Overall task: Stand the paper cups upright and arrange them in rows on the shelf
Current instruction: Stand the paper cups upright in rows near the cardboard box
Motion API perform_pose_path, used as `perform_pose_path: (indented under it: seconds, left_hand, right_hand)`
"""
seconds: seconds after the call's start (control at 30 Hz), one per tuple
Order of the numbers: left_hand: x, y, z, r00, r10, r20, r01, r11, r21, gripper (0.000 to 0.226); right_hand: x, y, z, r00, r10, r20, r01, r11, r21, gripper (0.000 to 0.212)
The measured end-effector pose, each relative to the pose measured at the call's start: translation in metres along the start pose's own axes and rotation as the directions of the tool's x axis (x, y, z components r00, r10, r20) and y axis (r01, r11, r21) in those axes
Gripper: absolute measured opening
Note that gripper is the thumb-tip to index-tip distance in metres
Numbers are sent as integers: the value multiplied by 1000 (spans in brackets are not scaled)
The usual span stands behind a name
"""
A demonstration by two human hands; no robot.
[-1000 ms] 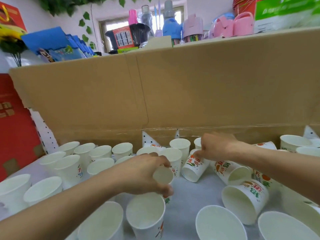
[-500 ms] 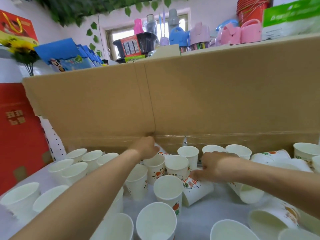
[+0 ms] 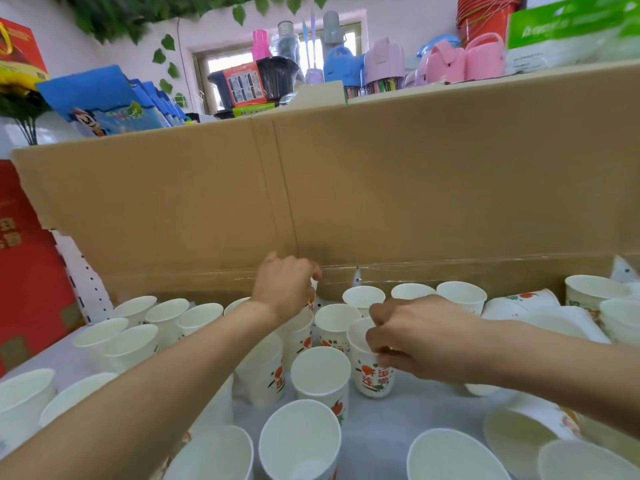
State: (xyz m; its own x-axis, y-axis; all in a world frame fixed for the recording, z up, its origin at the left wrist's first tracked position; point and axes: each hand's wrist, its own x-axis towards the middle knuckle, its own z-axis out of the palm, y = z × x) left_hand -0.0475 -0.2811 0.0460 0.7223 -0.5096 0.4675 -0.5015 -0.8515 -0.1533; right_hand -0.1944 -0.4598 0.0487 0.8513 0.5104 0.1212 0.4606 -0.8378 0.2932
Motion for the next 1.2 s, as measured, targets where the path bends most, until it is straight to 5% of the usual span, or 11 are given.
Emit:
perform_pose_path:
  seconds: [0.13, 0.4, 0.53, 0.67, 0.87, 1.1, 1.2]
  left_hand:
    - [-2, -4, 4, 989, -9, 149, 29, 991, -129, 23]
    - [-2, -17, -2, 938, 64, 340, 42, 955, -294, 26]
    - [-3, 1, -29, 977, 1, 215, 91, 903, -421, 24]
    - [-26, 68, -65, 945, 291, 149, -173, 831, -528, 27]
    - [-26, 157, -53, 854, 413, 317, -265, 869, -418, 50]
    - [-2, 186, -30, 940, 202, 276, -130, 957, -260, 14]
    - [0, 189, -31, 964, 155, 218, -124, 981, -149, 18]
  right_hand:
    - [2, -4, 0, 999, -10, 47, 10, 1000, 6, 26]
    - [-48, 54, -44, 946, 321, 44, -320, 909, 267, 27]
    - [-83, 82, -37, 904, 411, 119, -428, 871, 243, 24]
    - [-107, 100, -29, 875, 417, 248, -469, 857, 215, 33]
    - [-120, 116, -20, 829, 411, 379, -499, 850, 169, 52]
    - [-126, 127, 2, 830, 396, 392, -506, 830, 234, 77]
    - [-124, 130, 9, 842, 364, 398, -487, 831, 270, 75]
